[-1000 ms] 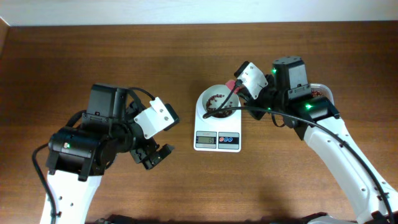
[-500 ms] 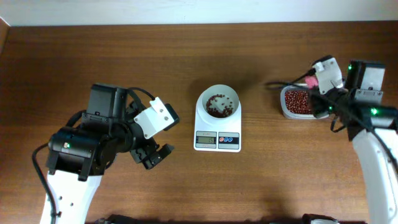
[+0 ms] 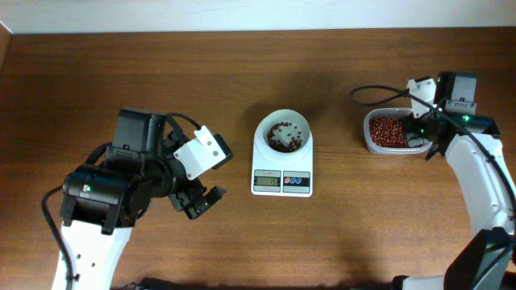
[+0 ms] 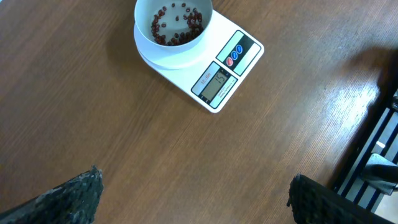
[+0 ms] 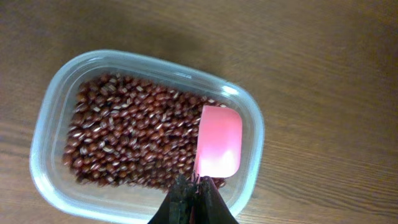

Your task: Scoop and weigh 50g on scale

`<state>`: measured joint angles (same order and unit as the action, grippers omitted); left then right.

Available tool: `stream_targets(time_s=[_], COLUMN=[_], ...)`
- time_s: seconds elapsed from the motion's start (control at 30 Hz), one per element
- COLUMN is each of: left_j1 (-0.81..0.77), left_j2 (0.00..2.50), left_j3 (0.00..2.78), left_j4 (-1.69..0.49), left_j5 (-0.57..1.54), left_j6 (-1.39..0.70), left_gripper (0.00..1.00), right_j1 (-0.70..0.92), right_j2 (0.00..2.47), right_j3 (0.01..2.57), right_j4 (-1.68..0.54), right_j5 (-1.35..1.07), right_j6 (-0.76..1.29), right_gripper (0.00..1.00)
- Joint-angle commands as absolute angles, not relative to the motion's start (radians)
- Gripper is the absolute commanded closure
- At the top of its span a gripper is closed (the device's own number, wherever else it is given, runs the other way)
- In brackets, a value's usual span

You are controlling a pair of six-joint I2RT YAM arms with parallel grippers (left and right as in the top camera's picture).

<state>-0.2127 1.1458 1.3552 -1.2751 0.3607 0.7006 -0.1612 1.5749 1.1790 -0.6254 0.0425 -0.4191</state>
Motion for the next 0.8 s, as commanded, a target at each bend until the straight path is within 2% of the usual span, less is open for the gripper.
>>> stream_targets(time_s=[0.0, 0.37, 0.77], left_j1=[-0.207, -0.207, -0.207], left_j2=[1.142, 1.142, 1.142], left_j3=[1.348, 1.348, 1.348], left_j4=[-1.274, -1.274, -1.274], left_j5=[0.378, 0.377, 0.378], left_j6=[0.720, 0.720, 0.720], left_gripper=[0.01, 0.01, 0.01], right_j1=[-0.165, -0.165, -0.165], right_j2=[1.591, 1.679, 1.680], right_j3=[1.176, 1.176, 1.176], right_j4=[-0.604, -0.639, -0.686], right_j5=[0.115, 0.105, -0.237], right_j6=[-0.408, -0.406, -0.320], right_gripper=[0.96, 0.96, 0.96])
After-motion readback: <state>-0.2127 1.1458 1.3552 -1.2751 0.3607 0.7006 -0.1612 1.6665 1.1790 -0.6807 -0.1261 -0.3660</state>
